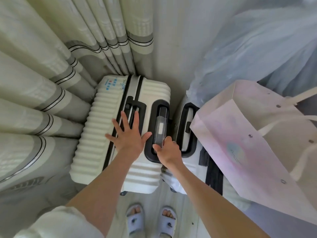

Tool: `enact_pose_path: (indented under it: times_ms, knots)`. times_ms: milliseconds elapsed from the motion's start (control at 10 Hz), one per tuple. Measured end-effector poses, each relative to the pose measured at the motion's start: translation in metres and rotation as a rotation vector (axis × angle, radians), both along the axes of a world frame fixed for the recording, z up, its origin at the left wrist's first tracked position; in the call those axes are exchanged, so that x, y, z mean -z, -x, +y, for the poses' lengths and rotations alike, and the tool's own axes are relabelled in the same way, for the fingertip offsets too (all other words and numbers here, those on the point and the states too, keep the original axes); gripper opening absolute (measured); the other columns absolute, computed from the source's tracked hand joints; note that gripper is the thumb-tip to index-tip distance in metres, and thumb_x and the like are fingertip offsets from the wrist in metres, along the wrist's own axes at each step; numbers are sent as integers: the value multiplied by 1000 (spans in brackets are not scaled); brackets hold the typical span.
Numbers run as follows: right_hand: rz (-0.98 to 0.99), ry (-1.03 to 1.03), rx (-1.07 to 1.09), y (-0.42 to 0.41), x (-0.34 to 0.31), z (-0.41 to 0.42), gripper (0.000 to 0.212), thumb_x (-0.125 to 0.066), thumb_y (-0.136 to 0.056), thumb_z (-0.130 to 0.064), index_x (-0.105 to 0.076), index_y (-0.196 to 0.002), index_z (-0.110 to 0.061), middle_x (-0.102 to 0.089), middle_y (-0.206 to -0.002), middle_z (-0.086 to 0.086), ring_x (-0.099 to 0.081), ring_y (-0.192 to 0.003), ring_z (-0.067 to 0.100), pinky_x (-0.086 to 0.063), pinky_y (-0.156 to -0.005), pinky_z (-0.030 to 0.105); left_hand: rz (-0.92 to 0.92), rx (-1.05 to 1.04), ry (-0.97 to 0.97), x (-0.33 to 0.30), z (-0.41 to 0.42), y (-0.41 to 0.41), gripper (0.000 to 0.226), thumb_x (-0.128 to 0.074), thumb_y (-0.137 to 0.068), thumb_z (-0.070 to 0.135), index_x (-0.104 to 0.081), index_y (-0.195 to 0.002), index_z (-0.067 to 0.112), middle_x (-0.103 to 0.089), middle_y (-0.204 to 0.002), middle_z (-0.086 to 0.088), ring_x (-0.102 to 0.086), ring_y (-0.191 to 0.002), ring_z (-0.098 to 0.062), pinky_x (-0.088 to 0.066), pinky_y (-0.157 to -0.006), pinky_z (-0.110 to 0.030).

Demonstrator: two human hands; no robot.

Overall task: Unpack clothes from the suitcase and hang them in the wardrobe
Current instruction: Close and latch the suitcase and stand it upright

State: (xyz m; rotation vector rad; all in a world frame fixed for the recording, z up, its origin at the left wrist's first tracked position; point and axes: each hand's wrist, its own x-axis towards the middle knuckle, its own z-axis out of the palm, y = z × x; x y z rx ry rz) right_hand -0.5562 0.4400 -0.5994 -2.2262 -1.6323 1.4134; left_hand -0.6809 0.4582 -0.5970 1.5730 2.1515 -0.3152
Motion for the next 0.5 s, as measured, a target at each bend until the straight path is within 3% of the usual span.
enact_pose_path:
  times_ms: [100,300,400,500]
  knots:
    - [-20,-21,30,-1,2,19,25,-50,-94,-35,-38,-95,-13,-59,-107,16,-56,-98,33,-37,-73,34,-14,10,-2,0,23,-4,81,-23,-87,69,26,-141,35,29,-153,-7,18,-141,-41,-13,-106,-70]
    - [-7,33,59,-4,0,41,28,-55,-91,-38,-52,-95,-11,-61,-96,7,-55,-92,25,-37,-71,28,-13,56,-8,1,38,1,81,-21,-87,69,25,-142,33,27,-153,-11,15,-140,-44,-14,-104,-71]
    - [6,70,82,-5,5,42,33,-57,-88,-42,-47,-70,-16,-56,-80,3,-55,-85,25,-39,-71,29,-13,67,-28,1,38,3,81,-21,-87,69,25,-143,31,27,-153,-12,15,-140,-45,-13,-104,-71]
    - [51,78,155,-7,3,37,32,-55,-89,-44,-53,-81,-13,-56,-79,3,-57,-86,25,-50,-82,36,-45,55,-20,0,39,0,82,-23,-88,68,24,-143,30,27,-152,-12,15,-139,-46,-11,-104,-71]
